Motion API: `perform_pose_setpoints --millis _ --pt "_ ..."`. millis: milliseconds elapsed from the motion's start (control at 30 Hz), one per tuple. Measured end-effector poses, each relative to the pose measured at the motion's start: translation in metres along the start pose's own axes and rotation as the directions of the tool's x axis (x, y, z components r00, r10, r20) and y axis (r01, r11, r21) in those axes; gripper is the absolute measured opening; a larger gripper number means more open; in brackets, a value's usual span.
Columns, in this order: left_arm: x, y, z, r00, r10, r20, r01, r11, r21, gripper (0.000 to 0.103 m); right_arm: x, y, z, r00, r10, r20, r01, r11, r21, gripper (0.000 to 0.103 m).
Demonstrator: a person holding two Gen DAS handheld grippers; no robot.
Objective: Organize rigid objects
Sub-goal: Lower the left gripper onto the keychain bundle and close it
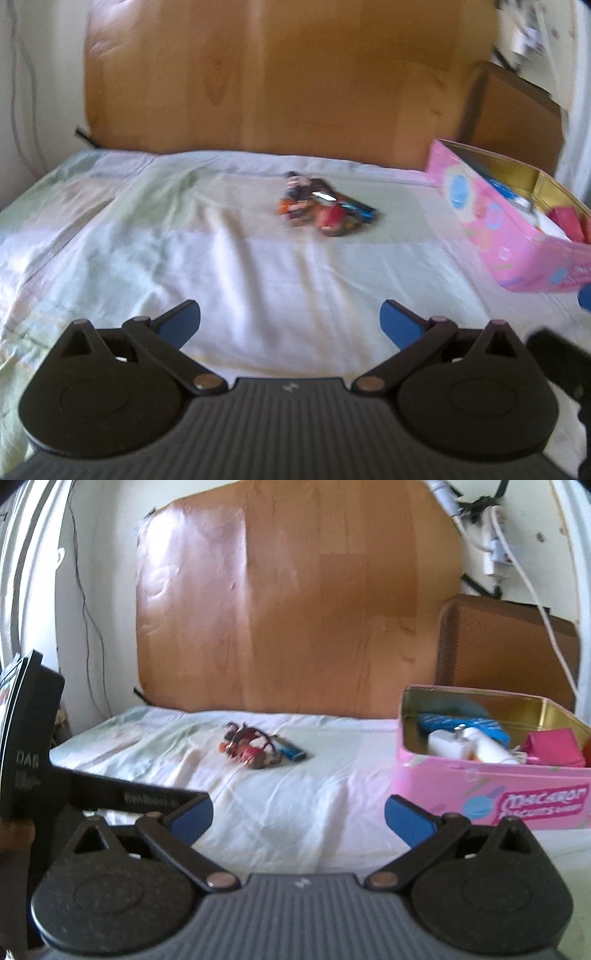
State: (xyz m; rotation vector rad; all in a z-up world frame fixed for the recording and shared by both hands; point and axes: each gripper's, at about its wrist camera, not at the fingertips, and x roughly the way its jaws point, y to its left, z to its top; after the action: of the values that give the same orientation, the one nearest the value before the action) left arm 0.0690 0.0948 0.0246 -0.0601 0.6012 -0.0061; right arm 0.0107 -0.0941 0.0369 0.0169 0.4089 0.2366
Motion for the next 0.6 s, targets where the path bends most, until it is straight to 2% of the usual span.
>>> perform_pose_setpoints --millis 167,300,367,467,533,600 --pt "0.007 0.027 0.004 1.0 0.001 0.009 0.0 0.998 -0.064 0.103 0.013 0.013 0.004 0.999 0.029 -0.023 -0.03 0.999 -0.036 0.102" --pt "0.01 0.044 0.015 0.999 -0.024 0.031 0.027 0.994 -0.105 0.103 0.032 0.024 0.014 0.997 0.06 -0.048 -0.063 0.995 -0.081 0.098" --pt "0.012 0.048 0.026 0.998 -0.033 0.055 0.039 0.994 -0.103 0.102 0.048 0.028 0.019 0.996 0.07 -0.062 -0.076 0.992 -0.098 0.092" --pt "0.016 0.048 0.043 0.995 -0.055 0.086 0.061 0.996 -0.067 0.087 0.077 0.026 0.029 0.99 0.094 -0.104 -0.104 0.991 -0.09 0.076" --pt "0.024 0.046 0.053 0.992 -0.095 0.086 0.098 0.995 -0.031 0.082 0.095 0.023 0.034 0.983 0.12 -0.135 -0.131 0.988 -0.076 0.062" --pt "0.035 0.041 0.062 0.988 -0.137 0.067 0.137 0.991 -0.004 0.075 0.112 0.021 0.037 0.977 0.14 -0.16 -0.153 0.986 -0.072 0.06"
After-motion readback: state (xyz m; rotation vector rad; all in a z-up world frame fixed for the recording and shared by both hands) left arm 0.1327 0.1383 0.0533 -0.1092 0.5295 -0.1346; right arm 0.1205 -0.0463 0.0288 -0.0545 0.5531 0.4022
